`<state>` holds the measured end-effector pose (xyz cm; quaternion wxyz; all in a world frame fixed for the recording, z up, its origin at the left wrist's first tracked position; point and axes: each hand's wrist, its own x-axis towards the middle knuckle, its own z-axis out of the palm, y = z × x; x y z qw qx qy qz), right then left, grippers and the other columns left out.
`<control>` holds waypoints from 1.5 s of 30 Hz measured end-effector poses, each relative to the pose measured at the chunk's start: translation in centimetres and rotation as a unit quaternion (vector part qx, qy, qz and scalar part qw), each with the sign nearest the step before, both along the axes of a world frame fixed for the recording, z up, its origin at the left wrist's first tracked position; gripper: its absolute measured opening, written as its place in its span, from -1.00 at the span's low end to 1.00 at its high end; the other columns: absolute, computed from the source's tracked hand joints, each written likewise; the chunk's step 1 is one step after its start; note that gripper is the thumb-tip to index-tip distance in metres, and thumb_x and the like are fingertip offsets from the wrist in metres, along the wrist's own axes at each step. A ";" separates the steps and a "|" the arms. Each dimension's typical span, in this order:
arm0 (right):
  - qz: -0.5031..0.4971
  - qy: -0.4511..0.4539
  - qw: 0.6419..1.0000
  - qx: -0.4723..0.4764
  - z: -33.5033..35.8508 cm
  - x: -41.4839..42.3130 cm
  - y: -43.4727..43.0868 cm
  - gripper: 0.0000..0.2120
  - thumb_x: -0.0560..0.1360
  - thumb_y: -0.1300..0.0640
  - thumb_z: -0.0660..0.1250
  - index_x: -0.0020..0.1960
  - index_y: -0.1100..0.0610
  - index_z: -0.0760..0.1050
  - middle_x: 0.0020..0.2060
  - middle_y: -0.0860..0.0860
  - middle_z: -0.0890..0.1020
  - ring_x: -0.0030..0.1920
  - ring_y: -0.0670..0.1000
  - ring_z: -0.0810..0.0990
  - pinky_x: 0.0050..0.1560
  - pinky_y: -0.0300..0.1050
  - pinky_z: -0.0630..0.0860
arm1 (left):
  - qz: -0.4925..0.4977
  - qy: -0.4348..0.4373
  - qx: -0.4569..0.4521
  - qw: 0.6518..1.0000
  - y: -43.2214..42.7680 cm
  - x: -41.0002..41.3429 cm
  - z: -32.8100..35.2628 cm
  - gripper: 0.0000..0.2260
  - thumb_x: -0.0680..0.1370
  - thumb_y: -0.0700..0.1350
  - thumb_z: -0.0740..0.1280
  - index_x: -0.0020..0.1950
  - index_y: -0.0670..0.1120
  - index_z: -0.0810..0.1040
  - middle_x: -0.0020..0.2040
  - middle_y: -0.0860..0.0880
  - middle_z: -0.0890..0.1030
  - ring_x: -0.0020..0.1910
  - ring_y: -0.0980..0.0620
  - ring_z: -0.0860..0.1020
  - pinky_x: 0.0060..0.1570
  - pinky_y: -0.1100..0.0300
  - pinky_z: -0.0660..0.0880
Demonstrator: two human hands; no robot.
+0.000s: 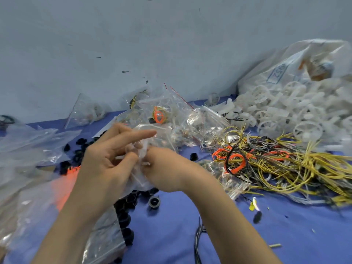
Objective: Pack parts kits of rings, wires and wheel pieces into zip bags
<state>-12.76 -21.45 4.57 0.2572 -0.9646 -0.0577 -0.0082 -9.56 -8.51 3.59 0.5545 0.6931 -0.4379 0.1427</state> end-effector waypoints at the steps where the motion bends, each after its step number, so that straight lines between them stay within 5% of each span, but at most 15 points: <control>1: 0.022 0.023 0.999 0.003 0.3 -0.4 -0.6 -0.75 0.58 0.21 0.17 0.20 0.20 0.52 0.20 0.11 0.55 0.10 0.10 0.50 -0.05 -0.17 0.37 | 0.011 -0.003 -0.006 1.000 0.0 0.1 -0.1 -0.50 0.40 -0.35 0.20 0.04 0.21 0.65 -0.14 0.09 0.49 -0.31 0.23 0.47 -0.34 0.54 0.32; 4: 0.063 0.047 0.989 0.125 2.1 -3.0 -3.7 -0.74 0.59 0.14 0.24 0.24 0.07 0.55 0.18 -0.05 0.61 0.17 -0.08 0.55 0.20 -0.20 0.46 | 0.059 0.008 -0.022 0.998 0.1 0.6 -0.6 -0.52 0.41 -0.29 0.21 0.05 0.26 0.62 -0.15 0.13 0.51 -0.39 0.16 0.43 -0.42 0.46 0.30; 8: -0.092 -0.089 0.926 0.355 3.0 -6.4 -10.4 -0.86 0.54 0.24 0.30 -0.02 0.13 0.63 -0.08 0.04 0.71 -0.01 0.00 0.67 -0.01 -0.12 0.57 | 0.111 0.036 -0.022 0.993 0.4 1.4 -1.0 -0.60 0.42 -0.20 0.21 0.00 0.29 0.59 -0.15 0.17 0.53 -0.43 -0.11 0.38 -0.41 0.15 0.33; 10: -0.275 -0.140 0.918 0.249 1.5 -6.7 -13.9 -0.85 0.48 0.29 0.36 -0.01 0.12 0.62 -0.09 0.00 0.69 -0.04 0.01 0.62 -0.06 -0.09 0.51 | 0.115 0.044 -0.019 0.992 0.5 1.5 -1.0 -0.63 0.42 -0.17 0.21 -0.02 0.30 0.59 -0.15 0.19 0.54 -0.42 -0.14 0.38 -0.40 0.14 0.34; 12: -0.387 -0.057 0.913 0.116 -0.5 -6.5 -16.3 -0.67 0.44 0.29 0.39 0.18 0.07 0.57 0.11 -0.01 0.60 0.03 0.02 0.53 -0.03 -0.13 0.39 | 0.113 0.047 -0.011 0.992 0.4 1.4 -1.2 -0.63 0.43 -0.15 0.22 -0.02 0.32 0.60 -0.16 0.18 0.53 -0.42 -0.14 0.39 -0.39 0.14 0.33; 14: -0.398 0.058 0.909 0.108 -2.4 -6.0 -17.4 -0.55 0.42 0.26 0.43 0.28 0.04 0.50 0.23 0.07 0.52 0.07 0.05 0.48 0.02 -0.15 0.33 | 0.108 0.052 -0.012 0.993 0.3 1.4 -1.2 -0.62 0.43 -0.14 0.22 -0.04 0.35 0.61 -0.15 0.16 0.53 -0.43 -0.12 0.40 -0.36 0.10 0.36; 16: -0.399 0.105 0.902 0.126 -3.8 -5.3 -17.5 -0.56 0.41 0.21 0.47 0.27 0.11 0.51 0.13 0.09 0.54 0.02 0.03 0.47 0.01 -0.15 0.33 | 0.108 0.051 -0.009 0.993 0.2 1.3 -1.4 -0.59 0.42 -0.14 0.22 -0.03 0.39 0.61 -0.14 0.14 0.53 -0.42 -0.09 0.40 -0.35 0.08 0.37; 20: -0.431 0.002 0.882 0.191 -4.3 -4.5 -17.8 -0.75 0.42 0.17 0.47 0.08 0.17 0.60 0.05 0.11 0.61 -0.08 0.00 0.50 -0.05 -0.15 0.37 | 0.108 0.047 -0.002 0.993 0.2 1.3 -1.5 -0.58 0.43 -0.15 0.23 -0.02 0.41 0.60 -0.13 0.14 0.54 -0.42 -0.06 0.40 -0.37 0.05 0.37; 26: -0.362 -0.084 0.885 0.283 -1.8 -5.9 -17.1 -0.96 0.44 0.19 0.43 -0.16 0.16 0.62 -0.33 0.01 0.68 -0.24 -0.02 0.62 -0.16 -0.14 0.54 | 0.106 0.035 0.007 0.994 0.4 1.7 -1.6 -0.55 0.54 -0.26 0.28 0.00 0.36 0.61 -0.13 0.11 0.56 -0.44 0.04 0.43 -0.42 0.43 0.33; 30: -0.292 -0.100 0.868 0.389 -0.1 -6.4 -15.4 -0.97 0.48 0.26 0.38 -0.12 0.22 0.59 -0.41 0.06 0.65 -0.40 -0.04 0.63 -0.38 -0.19 0.60 | 0.105 0.046 0.018 0.993 0.3 1.6 -1.7 -0.47 0.54 -0.36 0.27 -0.04 0.35 0.63 -0.15 0.10 0.56 -0.45 0.00 0.43 -0.42 0.32 0.34; 33: -0.204 -0.084 0.871 0.440 1.1 -6.2 -13.5 -0.92 0.48 0.28 0.36 -0.13 0.16 0.61 -0.37 0.07 0.65 -0.35 -0.01 0.64 -0.34 -0.11 0.62 | 0.075 0.068 0.039 0.994 -0.2 1.1 -1.6 -0.52 0.52 -0.39 0.28 -0.08 0.23 0.67 -0.18 0.14 0.56 -0.49 0.11 0.44 -0.45 0.36 0.34; 37: -0.103 -0.061 0.893 0.434 2.0 -5.1 -10.6 -0.85 0.48 0.27 0.36 -0.22 0.10 0.64 -0.32 0.09 0.68 -0.33 0.02 0.65 -0.36 -0.13 0.60 | 0.010 0.174 0.017 0.984 -1.8 -0.5 -1.4 -0.91 0.51 0.11 0.38 -0.11 0.21 0.69 -0.16 0.12 0.55 -0.37 0.21 0.47 -0.32 0.38 0.41; 39: -0.072 -0.048 0.901 0.425 2.1 -4.4 -9.3 -0.88 0.49 0.26 0.36 -0.18 0.10 0.62 -0.30 0.11 0.68 -0.34 0.02 0.65 -0.39 -0.18 0.56 | 0.017 0.173 0.050 0.984 -2.3 -0.9 -1.6 -0.80 0.38 0.33 0.34 -0.18 0.30 0.68 -0.14 0.14 0.55 -0.31 0.20 0.48 -0.24 0.36 0.41; 41: -0.044 -0.033 0.910 0.411 1.9 -3.8 -8.0 -0.91 0.48 0.25 0.37 -0.15 0.11 0.61 -0.28 0.11 0.68 -0.34 0.02 0.64 -0.34 -0.15 0.57 | 0.025 0.166 0.054 0.984 -2.6 -1.2 -1.7 -0.76 0.33 0.38 0.31 -0.23 0.30 0.67 -0.16 0.15 0.56 -0.29 0.21 0.50 -0.22 0.41 0.40; 45: -0.011 -0.003 0.903 0.428 1.4 -2.5 -6.0 -0.86 0.48 0.26 0.37 0.02 0.12 0.59 -0.31 0.08 0.65 -0.32 0.01 0.63 -0.24 -0.13 0.59 | 0.047 0.168 0.005 0.985 -3.1 -1.3 -2.0 -0.70 0.42 0.22 0.31 -0.26 0.04 0.69 -0.22 0.12 0.59 -0.30 0.17 0.54 -0.23 0.17 0.45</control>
